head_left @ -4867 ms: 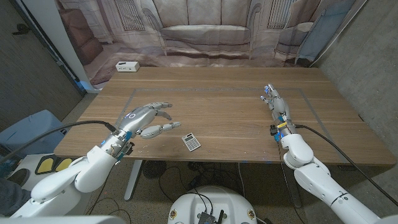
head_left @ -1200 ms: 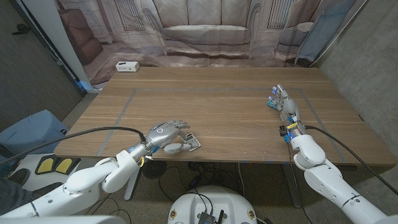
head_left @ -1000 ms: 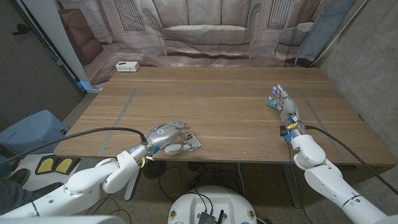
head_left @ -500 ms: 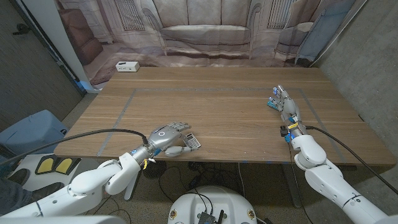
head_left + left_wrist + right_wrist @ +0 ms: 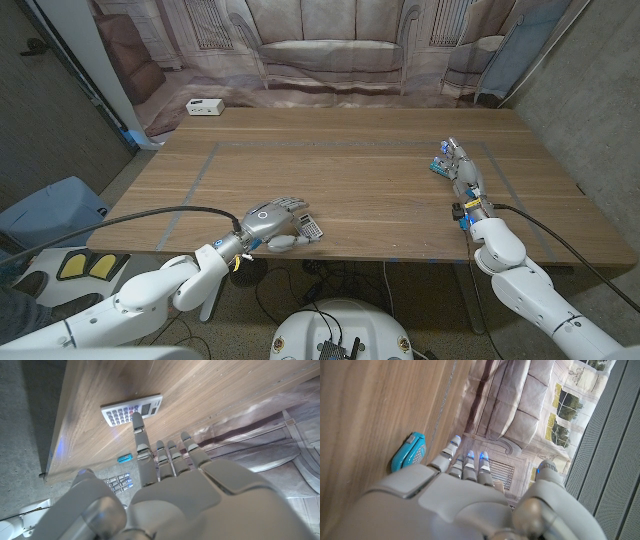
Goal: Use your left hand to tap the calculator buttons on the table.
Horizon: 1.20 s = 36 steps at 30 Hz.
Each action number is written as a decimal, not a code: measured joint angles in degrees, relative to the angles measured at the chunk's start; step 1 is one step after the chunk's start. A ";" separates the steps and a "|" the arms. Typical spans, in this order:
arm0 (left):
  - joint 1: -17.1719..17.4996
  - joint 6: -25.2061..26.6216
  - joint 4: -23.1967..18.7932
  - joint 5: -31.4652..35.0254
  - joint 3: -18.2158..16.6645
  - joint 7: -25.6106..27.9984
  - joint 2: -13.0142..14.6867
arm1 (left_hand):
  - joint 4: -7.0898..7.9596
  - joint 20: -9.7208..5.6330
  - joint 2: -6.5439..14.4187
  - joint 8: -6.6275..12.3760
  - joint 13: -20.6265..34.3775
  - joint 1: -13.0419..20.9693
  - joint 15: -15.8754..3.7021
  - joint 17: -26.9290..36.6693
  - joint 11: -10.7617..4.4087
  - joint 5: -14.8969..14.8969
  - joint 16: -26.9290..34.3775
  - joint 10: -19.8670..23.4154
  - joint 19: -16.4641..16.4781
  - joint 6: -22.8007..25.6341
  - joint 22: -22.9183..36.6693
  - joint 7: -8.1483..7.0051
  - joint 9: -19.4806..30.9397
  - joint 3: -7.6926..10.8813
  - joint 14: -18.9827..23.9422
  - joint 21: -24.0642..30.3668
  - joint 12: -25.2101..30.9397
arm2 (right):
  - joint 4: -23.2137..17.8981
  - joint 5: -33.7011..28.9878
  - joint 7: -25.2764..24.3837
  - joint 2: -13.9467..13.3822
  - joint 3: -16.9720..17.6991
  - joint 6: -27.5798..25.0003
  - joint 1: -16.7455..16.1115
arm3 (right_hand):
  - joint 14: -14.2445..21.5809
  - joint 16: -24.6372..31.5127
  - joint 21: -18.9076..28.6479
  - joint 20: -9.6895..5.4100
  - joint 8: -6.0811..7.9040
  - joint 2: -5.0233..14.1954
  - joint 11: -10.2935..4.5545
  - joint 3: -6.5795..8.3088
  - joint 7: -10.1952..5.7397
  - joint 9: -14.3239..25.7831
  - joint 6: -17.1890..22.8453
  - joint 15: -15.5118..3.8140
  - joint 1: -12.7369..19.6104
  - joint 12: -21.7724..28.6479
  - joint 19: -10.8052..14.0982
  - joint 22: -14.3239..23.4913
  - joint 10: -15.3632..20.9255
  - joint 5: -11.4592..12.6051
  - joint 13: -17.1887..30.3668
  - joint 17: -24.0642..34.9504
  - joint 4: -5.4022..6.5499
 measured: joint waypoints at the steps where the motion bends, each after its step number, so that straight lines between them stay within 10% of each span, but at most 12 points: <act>1: 0.00 0.04 0.00 0.03 0.00 -0.07 0.00 | 0.00 0.00 0.00 0.00 0.00 0.00 0.00 0.00 0.00 0.00 0.00 0.00 0.00 0.00 0.00 0.00 0.00 0.00 0.00 0.00 0.00 | 0.05 0.00 0.00 0.02 0.01 0.00 -0.02 | 0.00 0.00 0.00 0.00 0.00 0.00 0.00 0.00 0.00 0.00 0.00 0.00 0.00 0.00 0.00 0.00 0.00 0.00 0.00 0.00 0.00; 36: -3.02 0.38 0.35 -0.95 3.34 -1.33 0.30 | -0.86 0.40 0.42 0.00 0.00 0.86 -0.14 0.00 -0.11 0.00 0.50 0.55 -0.18 0.92 0.30 -0.92 -0.02 0.57 0.92 0.37 0.89 | -0.19 0.34 0.07 -0.12 0.54 1.03 -1.19 | 0.32 0.00 0.00 0.00 0.00 0.00 0.00 0.00 0.00 0.00 0.00 0.32 0.00 0.00 0.00 0.00 0.00 0.00 0.00 0.00 0.00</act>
